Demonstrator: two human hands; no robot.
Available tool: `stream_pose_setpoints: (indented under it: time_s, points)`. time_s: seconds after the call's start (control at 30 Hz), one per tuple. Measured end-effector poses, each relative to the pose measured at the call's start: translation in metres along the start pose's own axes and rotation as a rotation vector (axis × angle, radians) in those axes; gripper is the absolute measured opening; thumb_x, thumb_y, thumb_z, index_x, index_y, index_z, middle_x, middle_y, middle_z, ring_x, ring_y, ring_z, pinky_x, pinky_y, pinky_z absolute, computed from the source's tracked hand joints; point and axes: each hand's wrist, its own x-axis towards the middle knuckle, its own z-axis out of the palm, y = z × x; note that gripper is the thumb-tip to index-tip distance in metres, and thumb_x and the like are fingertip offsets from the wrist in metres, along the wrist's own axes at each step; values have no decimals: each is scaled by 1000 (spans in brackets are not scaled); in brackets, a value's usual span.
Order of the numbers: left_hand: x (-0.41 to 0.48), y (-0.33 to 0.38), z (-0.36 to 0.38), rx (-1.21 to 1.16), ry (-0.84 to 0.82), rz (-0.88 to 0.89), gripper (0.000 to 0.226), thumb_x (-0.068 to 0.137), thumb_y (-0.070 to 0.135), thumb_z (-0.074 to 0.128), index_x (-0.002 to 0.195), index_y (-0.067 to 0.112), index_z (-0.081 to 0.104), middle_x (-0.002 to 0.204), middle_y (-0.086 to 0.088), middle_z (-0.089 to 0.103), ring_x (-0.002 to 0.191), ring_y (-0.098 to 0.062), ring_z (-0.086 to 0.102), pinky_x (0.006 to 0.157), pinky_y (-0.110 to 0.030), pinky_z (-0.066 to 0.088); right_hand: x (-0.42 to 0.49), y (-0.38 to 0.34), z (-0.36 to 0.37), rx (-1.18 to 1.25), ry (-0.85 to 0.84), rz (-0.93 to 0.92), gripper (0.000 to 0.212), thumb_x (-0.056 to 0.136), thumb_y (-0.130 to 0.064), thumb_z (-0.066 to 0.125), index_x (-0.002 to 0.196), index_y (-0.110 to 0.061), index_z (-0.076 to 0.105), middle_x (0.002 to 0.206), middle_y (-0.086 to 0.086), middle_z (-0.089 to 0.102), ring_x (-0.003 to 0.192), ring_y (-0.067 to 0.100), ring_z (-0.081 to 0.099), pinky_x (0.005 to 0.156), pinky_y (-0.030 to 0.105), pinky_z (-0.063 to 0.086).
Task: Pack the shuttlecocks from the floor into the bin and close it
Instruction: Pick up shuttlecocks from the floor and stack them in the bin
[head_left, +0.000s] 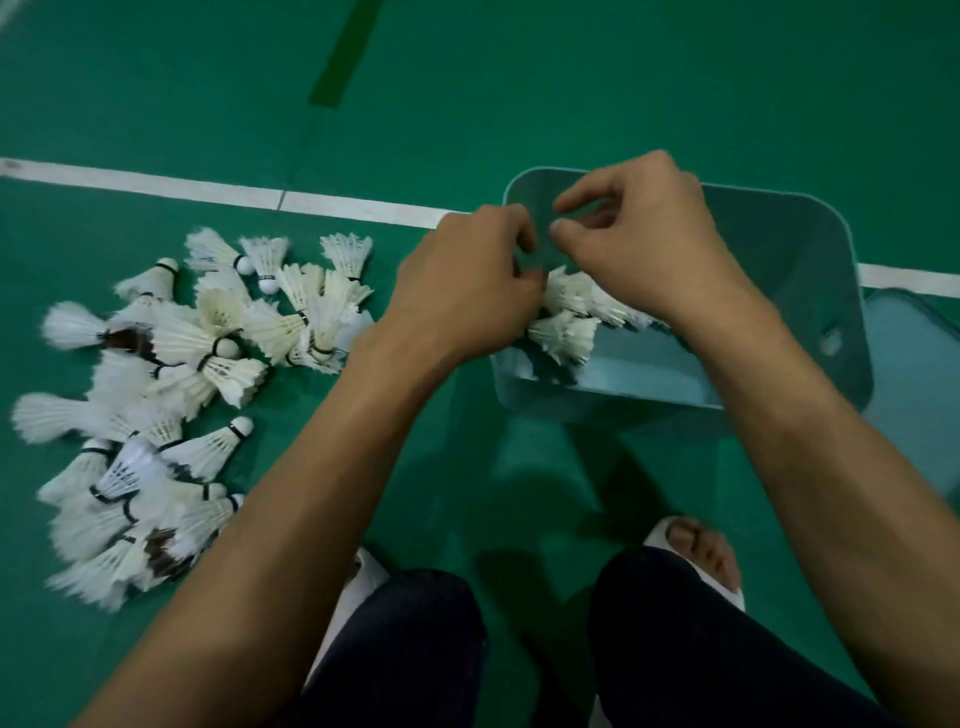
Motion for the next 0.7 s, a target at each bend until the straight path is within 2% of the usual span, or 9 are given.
stream_pose_setpoints:
  time_s: [0.1, 0.2, 0.3, 0.4, 0.47, 0.5, 0.57, 0.63, 0.7]
  points:
    - [-31, -59, -18, -79, 145, -194, 18, 86, 36, 61, 98, 25, 69, 80, 8, 70, 83, -25, 67, 74, -36, 54, -27, -51, 34, 120, 91, -156, 29, 88, -33, 67, 110, -20, 79, 78, -6, 76, 85, 16, 73, 91, 31, 56]
    - [-74, -147, 7, -61, 190, -543, 12, 88, 29, 61, 91, 18, 64, 78, -1, 67, 82, -32, 66, 66, -34, 46, -53, -78, 92, 113, -154, -230, 35, 97, -34, 59, 125, -16, 68, 84, 5, 77, 82, 26, 71, 83, 33, 55]
    - [-119, -204, 38, -54, 93, -849, 36, 83, 22, 68, 115, 8, 58, 110, -18, 67, 105, -39, 63, 78, -40, 47, -65, -72, 158, -68, -434, -291, 37, 98, -28, 55, 131, -11, 55, 105, 15, 71, 99, 38, 67, 83, 44, 56]
    - [-124, -222, 49, 103, 111, -969, 62, 72, 20, 79, 123, 3, 48, 128, -23, 51, 120, -44, 47, 93, -47, 44, -48, -52, 213, -350, -481, -346, 65, 95, -29, 60, 151, -9, 33, 153, 19, 42, 136, 39, 45, 100, 48, 50]
    - [-107, -221, 48, 213, 197, -942, 81, 66, 19, 84, 133, 6, 42, 136, -20, 43, 125, -40, 41, 99, -47, 41, -32, -43, 240, -468, -526, -441, 84, 90, -19, 65, 160, -11, 18, 171, 15, 6, 154, 39, 16, 118, 54, 34]
    - [-95, -224, 50, 243, 232, -872, 89, 63, 17, 85, 138, 9, 39, 139, -19, 41, 127, -39, 40, 102, -46, 41, -24, -41, 251, -478, -542, -470, 88, 87, -11, 66, 160, -13, 17, 171, 13, 0, 156, 39, 10, 121, 55, 29]
    - [-71, -234, 54, 276, 246, -714, 107, 59, 13, 86, 150, 16, 31, 147, -16, 38, 136, -37, 35, 113, -46, 36, -13, -40, 267, -451, -498, -479, 85, 79, -3, 67, 154, -14, 29, 167, 17, 16, 149, 41, 23, 115, 53, 35]
    - [-52, -248, 57, 262, 259, -625, 118, 58, 9, 85, 157, 18, 22, 149, -12, 40, 140, -35, 34, 118, -48, 31, -8, -39, 278, -426, -368, -443, 72, 73, -2, 69, 140, -13, 44, 144, 15, 47, 128, 35, 44, 98, 46, 45]
    - [-39, -258, 59, 241, 313, -577, 118, 59, 6, 83, 159, 17, 21, 143, -8, 47, 137, -32, 39, 117, -50, 31, -8, -34, 285, -401, -234, -415, 62, 71, -6, 73, 129, -13, 53, 118, 10, 63, 108, 31, 53, 88, 43, 44]
